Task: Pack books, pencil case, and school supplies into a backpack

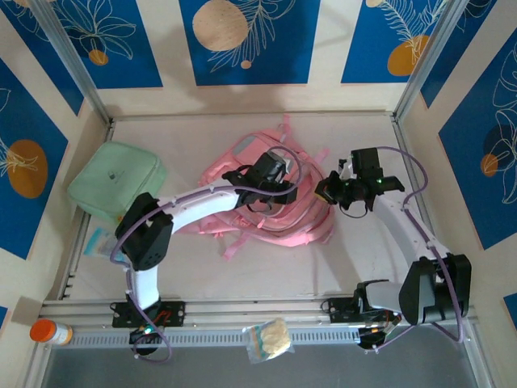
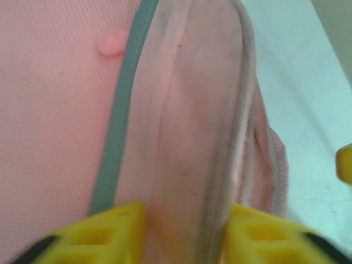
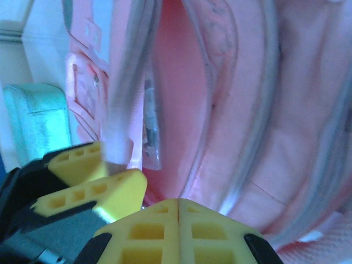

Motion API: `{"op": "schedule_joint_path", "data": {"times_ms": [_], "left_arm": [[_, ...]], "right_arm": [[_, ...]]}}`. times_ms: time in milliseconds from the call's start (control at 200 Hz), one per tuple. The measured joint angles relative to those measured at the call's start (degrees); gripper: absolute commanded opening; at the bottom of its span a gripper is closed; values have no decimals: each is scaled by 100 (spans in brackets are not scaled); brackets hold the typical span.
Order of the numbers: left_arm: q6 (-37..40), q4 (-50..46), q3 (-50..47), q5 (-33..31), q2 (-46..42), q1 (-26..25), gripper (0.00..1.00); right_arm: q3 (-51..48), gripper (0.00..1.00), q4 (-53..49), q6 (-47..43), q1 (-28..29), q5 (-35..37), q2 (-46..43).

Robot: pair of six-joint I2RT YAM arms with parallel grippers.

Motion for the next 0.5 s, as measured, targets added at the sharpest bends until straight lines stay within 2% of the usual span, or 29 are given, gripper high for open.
{"op": "schedule_joint_path", "data": {"times_ms": [95,215,305,365,500], "left_arm": [[-52,166,-127,334,-157,2,63],[-87,271,-710,369,-850,52,66],[-157,293,-1147,308,-1392,203,64],[-249,400,-1488,293,-1648,411,60],[-542,774,-2430,282,-1875,914,54]], "right_arm": [[2,0,-323,-181,87,212,-105],[72,4,-730,-278,505,693,-129],[160,10,-984,-232,1139,1145,-120],[201,16,-1084,-111,1622,1473,-109],[234,30,-1152,422,2789,2190,94]]}}
